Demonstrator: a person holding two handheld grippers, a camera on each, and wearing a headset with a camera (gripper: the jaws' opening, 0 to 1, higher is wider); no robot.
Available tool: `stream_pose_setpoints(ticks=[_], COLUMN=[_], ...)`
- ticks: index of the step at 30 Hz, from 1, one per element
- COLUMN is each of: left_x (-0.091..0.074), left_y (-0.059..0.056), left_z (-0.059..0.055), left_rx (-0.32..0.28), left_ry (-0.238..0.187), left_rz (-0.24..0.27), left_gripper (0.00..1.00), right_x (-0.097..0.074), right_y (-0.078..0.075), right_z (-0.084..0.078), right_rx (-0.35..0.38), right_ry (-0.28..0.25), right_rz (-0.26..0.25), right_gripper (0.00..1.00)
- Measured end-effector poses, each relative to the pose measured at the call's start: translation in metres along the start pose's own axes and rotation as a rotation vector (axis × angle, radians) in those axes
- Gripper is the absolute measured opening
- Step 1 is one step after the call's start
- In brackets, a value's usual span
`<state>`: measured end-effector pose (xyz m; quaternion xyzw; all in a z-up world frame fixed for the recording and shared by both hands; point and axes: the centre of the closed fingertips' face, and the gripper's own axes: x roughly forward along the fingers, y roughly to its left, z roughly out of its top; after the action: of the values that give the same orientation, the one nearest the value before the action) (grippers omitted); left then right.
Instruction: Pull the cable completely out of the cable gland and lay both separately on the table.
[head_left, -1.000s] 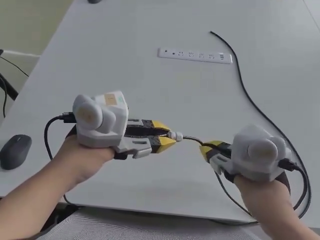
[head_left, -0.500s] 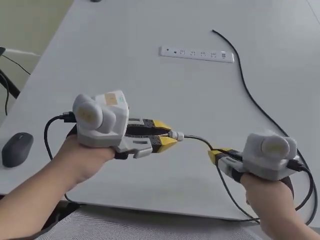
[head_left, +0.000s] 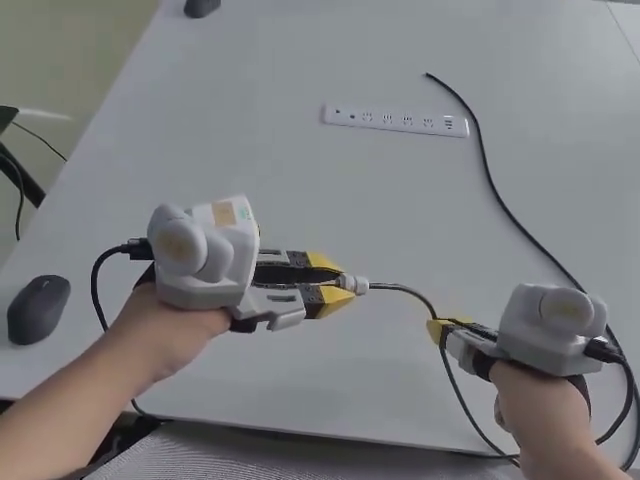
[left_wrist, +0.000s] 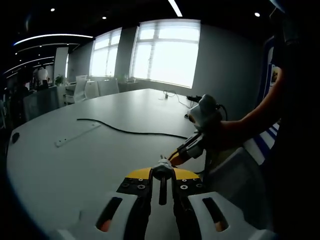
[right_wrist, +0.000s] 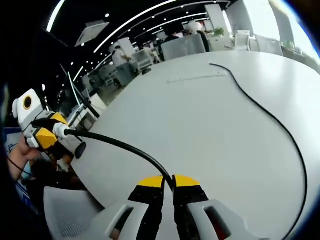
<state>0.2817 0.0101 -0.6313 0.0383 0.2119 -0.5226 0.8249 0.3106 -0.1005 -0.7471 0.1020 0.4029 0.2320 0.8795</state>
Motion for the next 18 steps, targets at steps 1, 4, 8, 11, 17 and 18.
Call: stream_pose_setpoints(ticks=[1,4,8,11,17,18], left_x=[0.000,-0.001,-0.001,-0.001,-0.001,-0.001], left_y=[0.000,0.002,0.005,0.007,0.008,0.007], left_z=[0.000,0.000,0.000,0.002,0.004,0.004], left_rx=[0.000,0.000,-0.002,0.001,-0.011,-0.013], left_ry=[0.000,0.000,0.005,0.000,-0.007,-0.009], left_rz=[0.001,0.005,0.010,0.014,0.020,0.018], left_gripper=[0.15,0.15,0.15,0.15,0.15,0.15], right_x=[0.000,0.000,-0.002,-0.003,-0.007,-0.008], right_y=[0.000,0.002,0.001,0.004,0.013,0.015], right_z=[0.000,0.000,0.002,0.002,0.007,0.009], right_rx=[-0.002,-0.019,-0.097,-0.163,-0.278,-0.319], right_ry=[-0.002,-0.002,0.001,0.009,-0.002,-0.005], right_rz=[0.001,0.007,-0.011,-0.018,-0.021,-0.019], right_gripper=[0.01,0.01,0.02,0.02,0.04,0.04])
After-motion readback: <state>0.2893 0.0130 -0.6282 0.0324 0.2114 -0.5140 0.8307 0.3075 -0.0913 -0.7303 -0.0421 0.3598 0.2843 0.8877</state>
